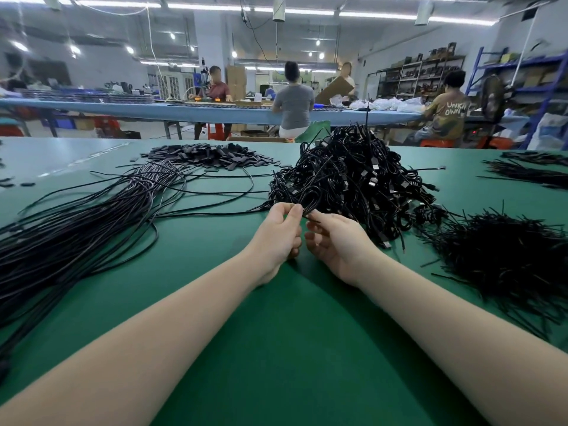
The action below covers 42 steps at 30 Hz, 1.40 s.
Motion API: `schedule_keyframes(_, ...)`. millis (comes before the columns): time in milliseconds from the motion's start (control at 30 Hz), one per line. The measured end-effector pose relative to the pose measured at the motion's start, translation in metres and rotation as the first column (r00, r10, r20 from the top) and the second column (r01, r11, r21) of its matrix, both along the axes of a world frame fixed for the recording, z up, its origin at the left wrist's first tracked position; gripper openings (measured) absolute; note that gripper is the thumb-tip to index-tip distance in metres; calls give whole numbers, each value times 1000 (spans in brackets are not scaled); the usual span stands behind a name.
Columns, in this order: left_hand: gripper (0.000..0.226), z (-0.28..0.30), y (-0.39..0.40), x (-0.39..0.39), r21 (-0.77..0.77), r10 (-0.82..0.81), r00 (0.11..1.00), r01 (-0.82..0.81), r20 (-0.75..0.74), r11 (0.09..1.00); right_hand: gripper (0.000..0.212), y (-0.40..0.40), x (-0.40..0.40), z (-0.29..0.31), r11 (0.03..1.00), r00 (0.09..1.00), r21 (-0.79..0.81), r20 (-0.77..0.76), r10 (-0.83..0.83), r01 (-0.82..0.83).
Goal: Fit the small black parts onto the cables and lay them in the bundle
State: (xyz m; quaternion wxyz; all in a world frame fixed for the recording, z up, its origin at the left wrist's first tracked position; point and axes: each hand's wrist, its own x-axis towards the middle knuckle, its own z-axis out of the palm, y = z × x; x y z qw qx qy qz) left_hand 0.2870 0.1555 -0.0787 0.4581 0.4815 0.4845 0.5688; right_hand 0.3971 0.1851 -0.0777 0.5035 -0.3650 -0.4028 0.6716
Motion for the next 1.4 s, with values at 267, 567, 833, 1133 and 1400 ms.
schedule_keyframes(267, 19, 3, 0, -9, -56, -65, 996, 69, 66, 996, 10, -2, 4, -1, 991, 991, 83, 92, 99, -107)
schedule_keyframes(567, 19, 1, 4, -3, -41, -2, 1000, 2, 4, 999, 7, 1, 12, 2, 772, 766, 628, 541, -346, -96)
schedule_keyframes(833, 28, 21, -2, -18, -330, -178, 984, 170, 7, 929, 10, -9, 15, 5, 268, 365, 892, 402, -840, -365)
schedule_keyframes(1133, 26, 13, -1, -21, -56, 54, 996, -58, -76, 997, 8, -11, 17, 3, 178, 555, 877, 427, -714, -446)
schedule_keyframes(1400, 28, 5, -1, -25, 342, 97, 950, 12, -298, 940, 21, -2, 12, -4, 577, 674, 815, 459, -579, -60)
